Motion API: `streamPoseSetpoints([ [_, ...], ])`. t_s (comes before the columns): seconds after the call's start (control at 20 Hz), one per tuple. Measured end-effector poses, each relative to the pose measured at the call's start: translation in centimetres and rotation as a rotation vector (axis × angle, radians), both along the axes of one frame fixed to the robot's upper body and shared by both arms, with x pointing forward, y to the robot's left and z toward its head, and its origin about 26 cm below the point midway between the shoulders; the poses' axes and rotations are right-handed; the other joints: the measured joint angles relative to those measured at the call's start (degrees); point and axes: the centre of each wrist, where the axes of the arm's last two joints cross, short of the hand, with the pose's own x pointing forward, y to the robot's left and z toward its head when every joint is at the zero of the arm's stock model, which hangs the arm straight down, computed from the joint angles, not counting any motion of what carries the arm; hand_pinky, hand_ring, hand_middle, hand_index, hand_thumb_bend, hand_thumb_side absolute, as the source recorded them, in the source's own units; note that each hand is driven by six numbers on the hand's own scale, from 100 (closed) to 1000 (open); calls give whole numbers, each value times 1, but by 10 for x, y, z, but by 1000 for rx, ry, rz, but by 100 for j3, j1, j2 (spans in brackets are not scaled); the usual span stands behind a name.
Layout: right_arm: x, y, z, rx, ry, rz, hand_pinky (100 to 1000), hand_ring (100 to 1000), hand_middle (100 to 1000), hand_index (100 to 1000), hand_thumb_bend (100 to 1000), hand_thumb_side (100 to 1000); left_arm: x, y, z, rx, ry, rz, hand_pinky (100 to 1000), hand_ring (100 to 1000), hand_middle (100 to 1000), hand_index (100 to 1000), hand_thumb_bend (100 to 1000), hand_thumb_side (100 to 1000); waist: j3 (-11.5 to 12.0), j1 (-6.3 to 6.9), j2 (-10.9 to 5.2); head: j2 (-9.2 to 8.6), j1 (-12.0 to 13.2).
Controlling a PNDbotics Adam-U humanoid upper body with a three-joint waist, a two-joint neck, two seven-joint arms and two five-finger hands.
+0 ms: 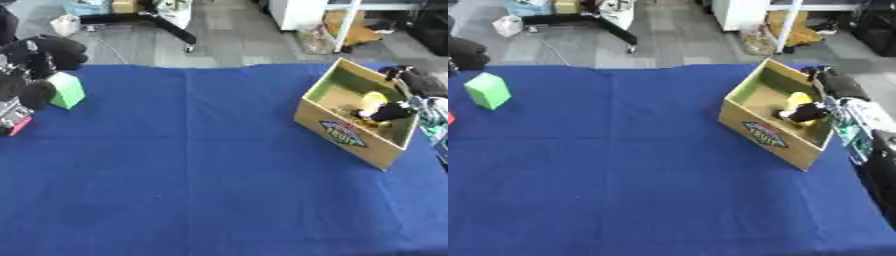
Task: Pick up the objects with one hand, pass them to the other hand, and then place them into the box on the other side of the table.
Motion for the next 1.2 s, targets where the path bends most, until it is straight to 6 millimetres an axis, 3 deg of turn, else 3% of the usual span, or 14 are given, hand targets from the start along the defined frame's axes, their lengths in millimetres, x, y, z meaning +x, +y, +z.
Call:
streamPoseSetpoints([
  [0.3, -8, 7, 15, 48, -121, 22, 669, 669, 731, 855, 617, 418, 0, 1, -1, -3, 0, 5, 857, 808, 770, 802, 535, 665, 13, 0, 0, 0, 35],
  [0.7, -48, 51, 78, 168, -477, 213, 668, 653, 690, 801, 366, 253, 0, 9, -4, -17, -1, 48, 853, 804, 765, 801, 539, 657, -35, 0, 0, -29, 408],
  [0.85, -73, 74, 99, 243, -572, 349, 680, 663, 699, 805, 340, 261, 0, 14, -5, -18, -8, 78, 852, 801, 761, 802, 545, 651, -62, 3, 0, -59, 611],
  [0.9, -81, 82, 104, 263, -591, 400, 684, 667, 703, 809, 488, 319, 0, 16, -5, -14, -10, 93, 850, 797, 758, 805, 470, 654, -68, 4, 0, -59, 690],
  [0.95, -88, 90, 109, 281, -602, 454, 686, 669, 704, 809, 321, 270, 0, 18, -5, -8, -14, 109, 848, 796, 759, 809, 538, 647, -74, 6, 0, -60, 778],
  [1.2, -114, 118, 118, 321, -574, 689, 690, 670, 705, 815, 308, 279, 5, 41, -4, 134, -34, 259, 839, 788, 758, 822, 553, 635, -81, 31, 0, -72, 1194],
])
